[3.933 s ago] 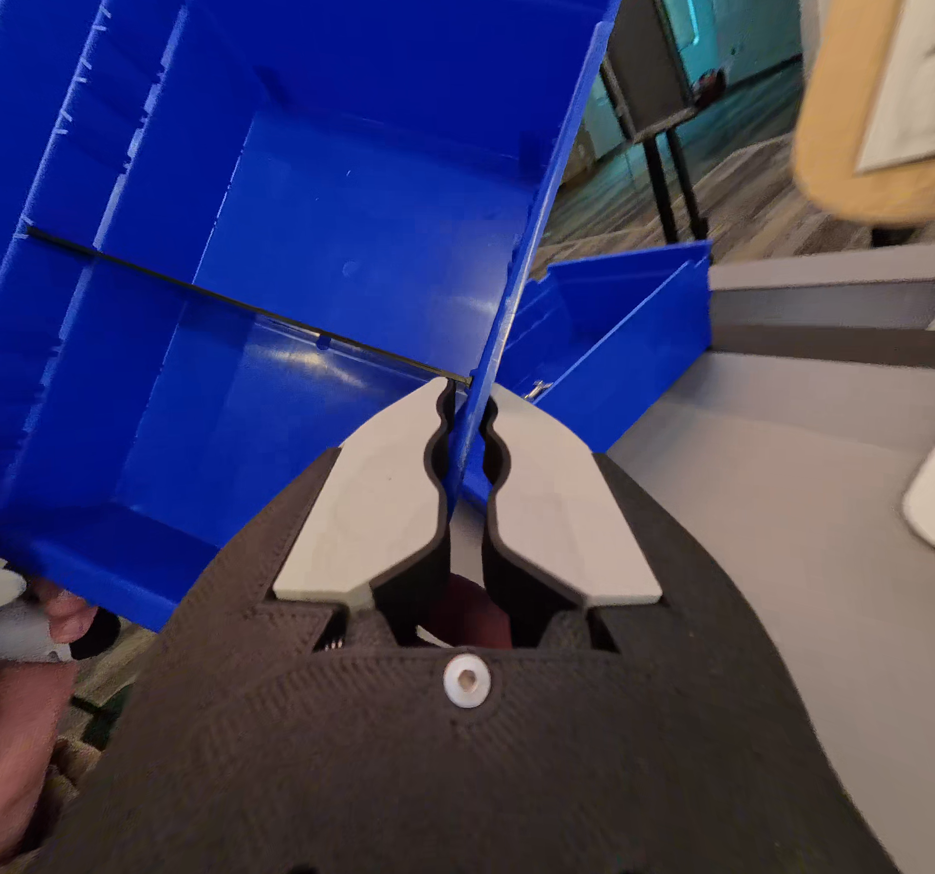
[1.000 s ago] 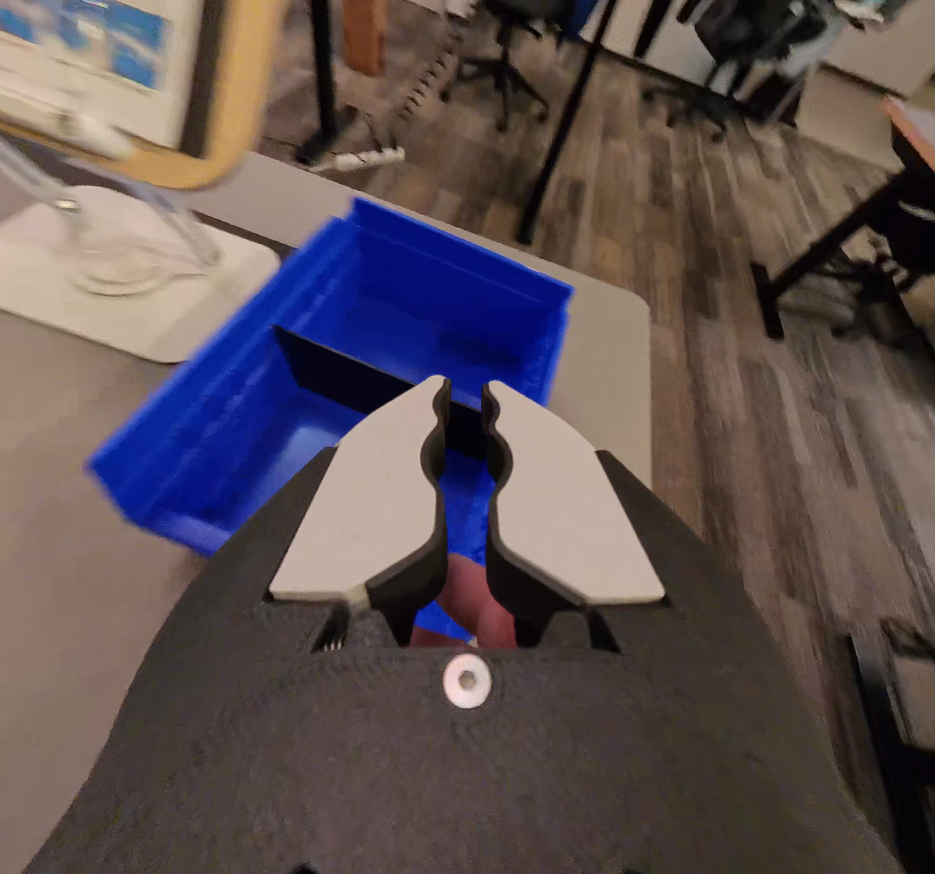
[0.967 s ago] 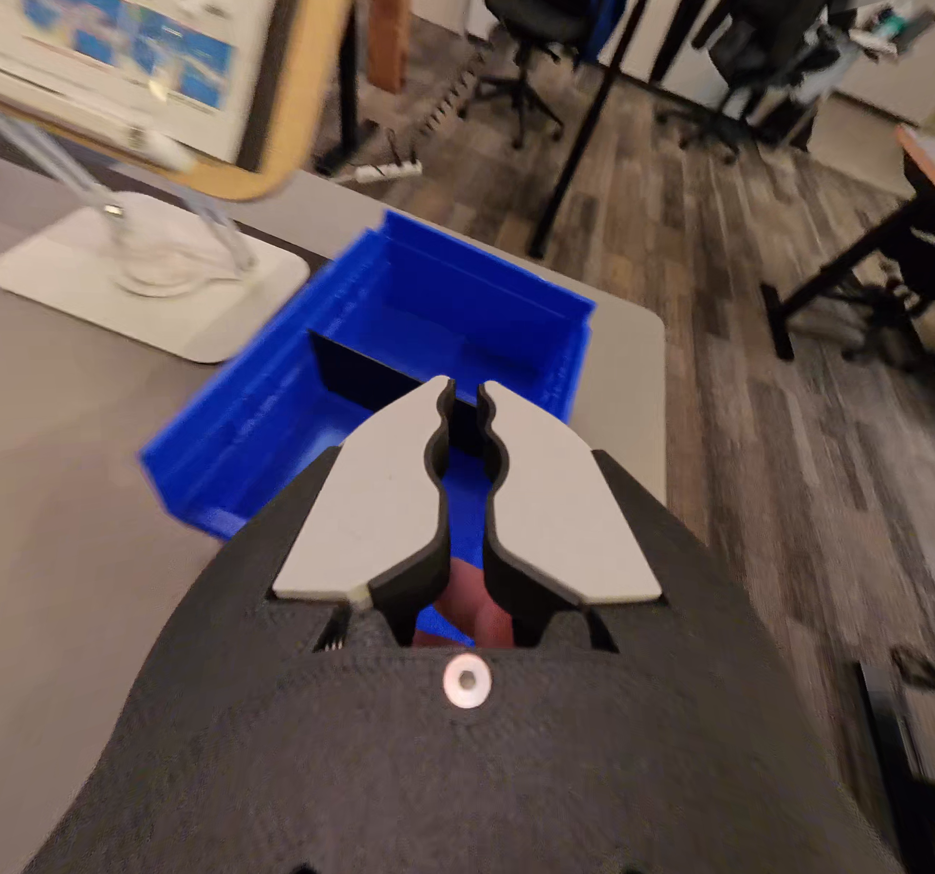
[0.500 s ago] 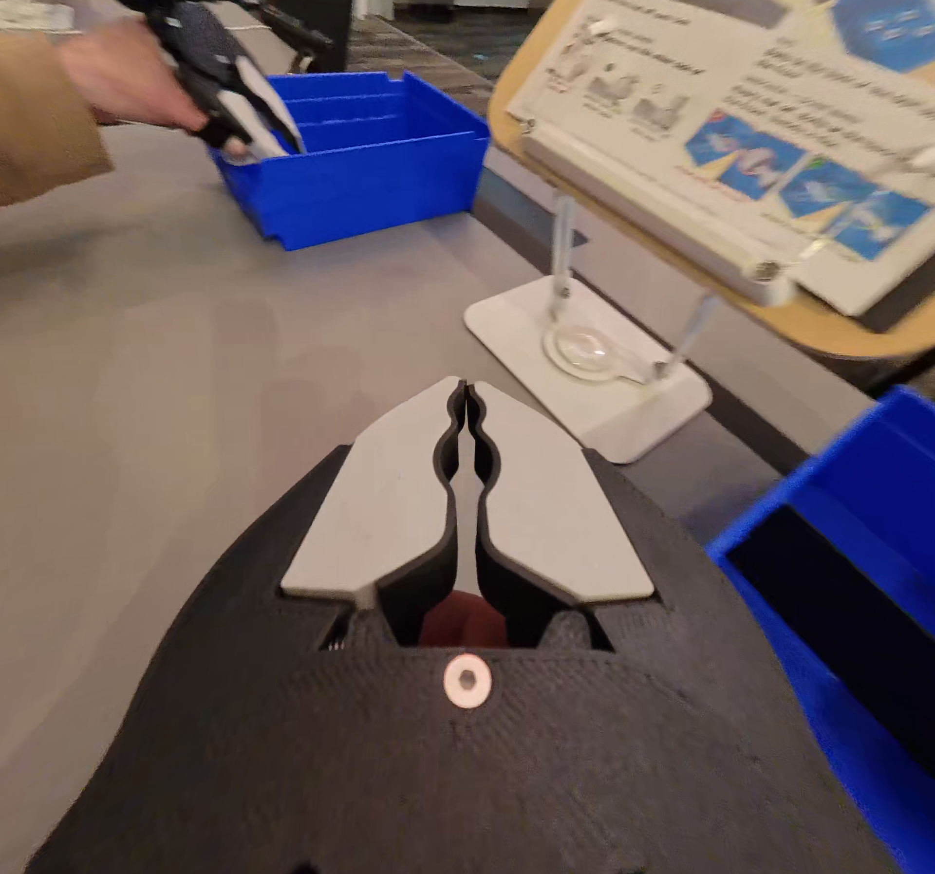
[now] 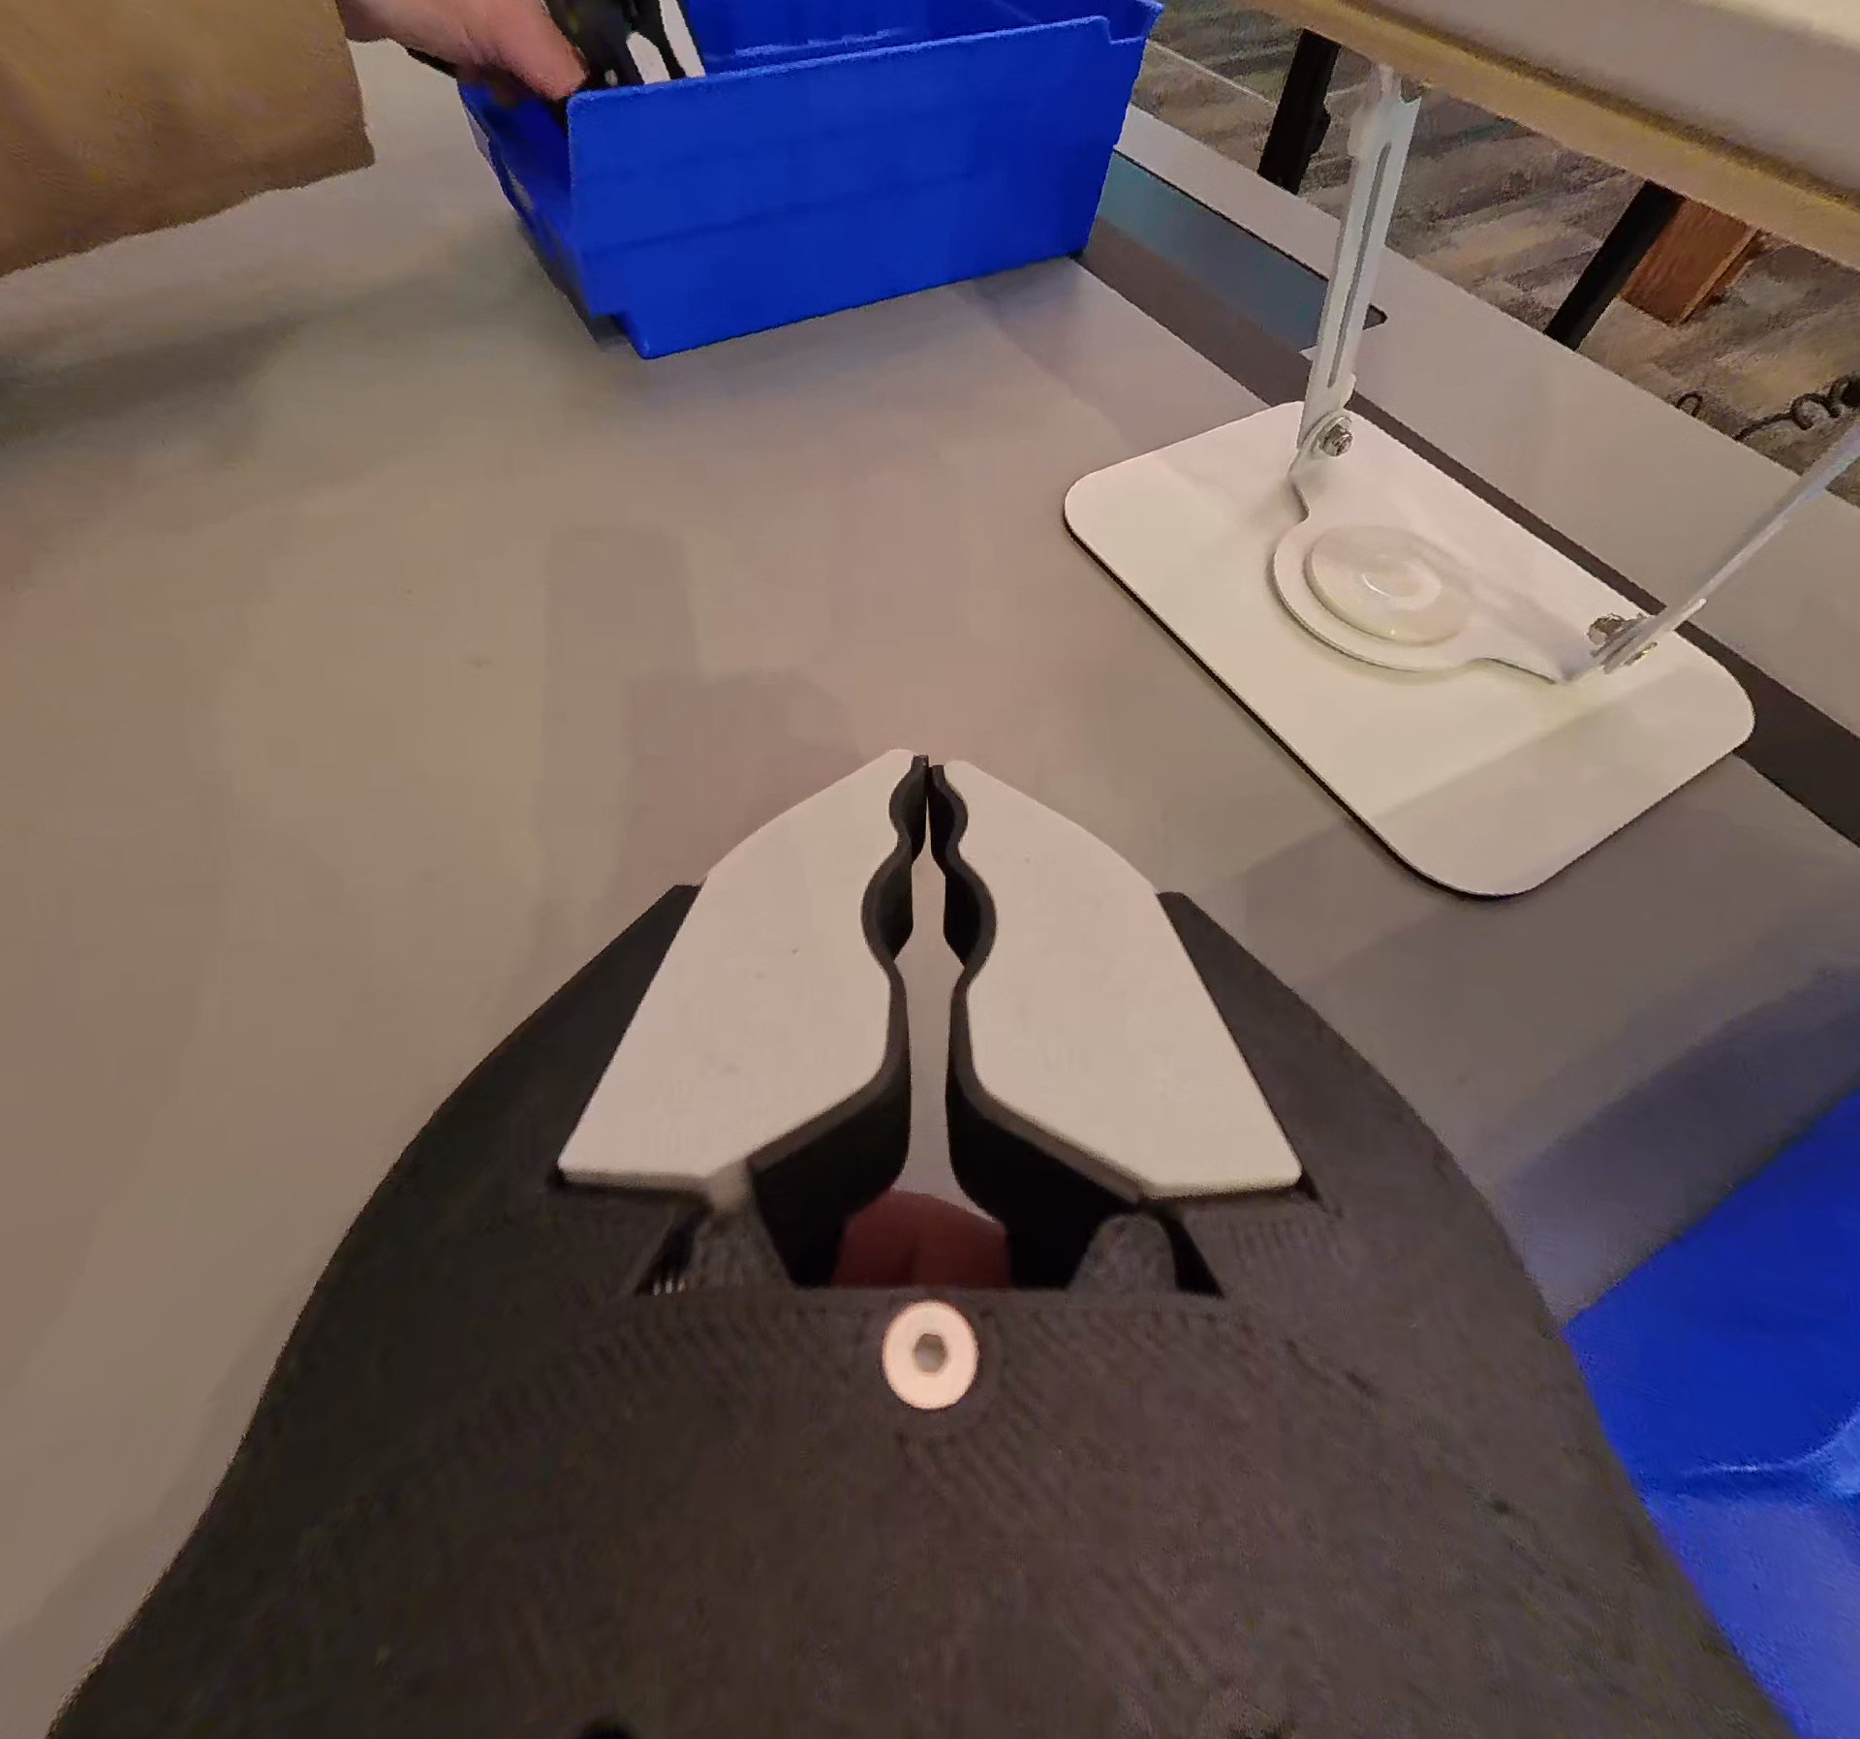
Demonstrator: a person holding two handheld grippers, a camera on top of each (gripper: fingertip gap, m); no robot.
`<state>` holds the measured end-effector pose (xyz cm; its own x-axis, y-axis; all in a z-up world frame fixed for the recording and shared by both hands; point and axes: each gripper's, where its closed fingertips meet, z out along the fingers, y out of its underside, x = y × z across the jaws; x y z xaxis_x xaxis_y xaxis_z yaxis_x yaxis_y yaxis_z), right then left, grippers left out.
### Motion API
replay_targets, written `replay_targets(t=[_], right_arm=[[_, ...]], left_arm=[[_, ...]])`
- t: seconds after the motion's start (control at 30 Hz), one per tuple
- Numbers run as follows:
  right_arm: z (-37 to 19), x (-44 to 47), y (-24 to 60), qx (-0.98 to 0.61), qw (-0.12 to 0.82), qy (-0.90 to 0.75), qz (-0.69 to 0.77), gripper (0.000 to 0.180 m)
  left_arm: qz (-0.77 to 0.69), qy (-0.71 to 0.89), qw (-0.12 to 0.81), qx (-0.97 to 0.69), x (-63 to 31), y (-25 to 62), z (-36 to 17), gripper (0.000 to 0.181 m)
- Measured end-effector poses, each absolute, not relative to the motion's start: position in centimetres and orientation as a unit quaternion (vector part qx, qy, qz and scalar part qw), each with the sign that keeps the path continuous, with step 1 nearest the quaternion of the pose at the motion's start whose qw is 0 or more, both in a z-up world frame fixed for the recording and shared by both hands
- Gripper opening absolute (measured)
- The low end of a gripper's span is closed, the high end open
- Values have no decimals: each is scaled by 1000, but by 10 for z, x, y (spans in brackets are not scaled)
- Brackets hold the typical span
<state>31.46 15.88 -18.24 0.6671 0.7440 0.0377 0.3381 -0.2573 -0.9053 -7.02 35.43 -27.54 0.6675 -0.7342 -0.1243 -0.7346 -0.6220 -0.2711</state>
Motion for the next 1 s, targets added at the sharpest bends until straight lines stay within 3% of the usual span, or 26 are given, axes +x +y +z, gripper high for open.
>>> replay_targets(t=[0.07,0.27,0.53,0.77,1.0], right_arm=[[-185,314,159,-767,494,-353,207,0],[-194,313,160,-771,487,-355,209,0],[-197,314,161,-772,483,-355,210,0],[-196,309,159,-769,483,-358,217,0],[-192,287,150,-753,484,-362,260,0]], left_arm=[[-14,404,146,-903,-68,355,-277,9],[12,406,196,-892,-69,360,-268,9],[-26,391,319,-863,-58,329,-200,9],[-201,367,433,-798,-14,268,-140,9],[-394,376,481,-687,68,197,-112,9]])
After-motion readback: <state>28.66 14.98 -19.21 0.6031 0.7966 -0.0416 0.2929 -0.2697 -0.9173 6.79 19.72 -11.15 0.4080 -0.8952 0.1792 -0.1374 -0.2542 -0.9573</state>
